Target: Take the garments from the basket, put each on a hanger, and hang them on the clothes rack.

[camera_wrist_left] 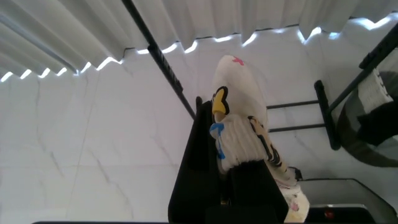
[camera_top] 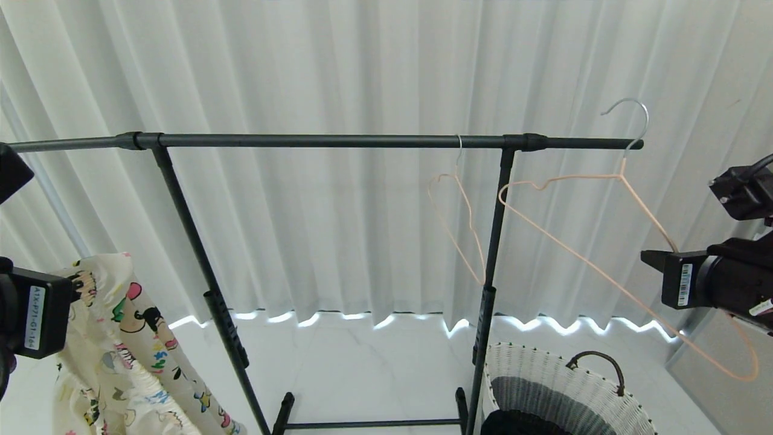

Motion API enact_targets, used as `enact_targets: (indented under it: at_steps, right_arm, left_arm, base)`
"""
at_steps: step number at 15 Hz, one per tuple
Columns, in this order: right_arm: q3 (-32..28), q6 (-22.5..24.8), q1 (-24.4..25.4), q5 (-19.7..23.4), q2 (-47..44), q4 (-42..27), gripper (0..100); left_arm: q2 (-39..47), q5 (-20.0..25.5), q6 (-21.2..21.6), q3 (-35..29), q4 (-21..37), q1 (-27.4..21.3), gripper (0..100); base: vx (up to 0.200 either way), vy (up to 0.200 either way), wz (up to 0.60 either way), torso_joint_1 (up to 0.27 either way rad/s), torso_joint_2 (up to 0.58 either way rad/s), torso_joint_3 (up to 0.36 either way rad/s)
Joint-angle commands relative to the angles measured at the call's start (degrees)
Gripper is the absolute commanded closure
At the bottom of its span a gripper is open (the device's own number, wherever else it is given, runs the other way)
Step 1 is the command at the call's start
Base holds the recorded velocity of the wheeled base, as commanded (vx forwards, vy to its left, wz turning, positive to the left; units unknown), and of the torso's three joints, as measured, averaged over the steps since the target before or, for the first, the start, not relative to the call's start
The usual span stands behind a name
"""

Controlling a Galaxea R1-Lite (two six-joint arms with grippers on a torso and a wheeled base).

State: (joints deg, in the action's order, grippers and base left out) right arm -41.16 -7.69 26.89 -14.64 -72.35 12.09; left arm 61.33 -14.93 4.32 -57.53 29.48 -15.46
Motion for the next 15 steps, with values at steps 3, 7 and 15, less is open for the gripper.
enact_targets:
  at_steps: [3, 7, 15]
  right_arm:
    - [0.64, -0.22, 3.34, 3.83, 2.13, 0.04, 100]
    - [0.73, -2.77, 12.13, 8.66, 1.95, 0.12, 100]
    - [1.78, -9.8, 32.26, 9.81, -5.26, 10.14, 100]
  left_arm:
    - [0.37, 0.26, 0.17, 2.07, -3.55, -0.1, 100]
    - [2.48, 5.09, 0.25, 3.04, -6.89, -0.89, 100]
    - [21.11, 3.24, -9.76, -12.52, -6.89, -0.63, 100]
  base:
    - [0.0, 0.0, 0.0, 0.0, 0.0, 0.0]
    - [0.0, 0.0, 0.0, 0.0, 0.0, 0.0]
    - [0.0, 0.0, 0.0, 0.0, 0.0, 0.0]
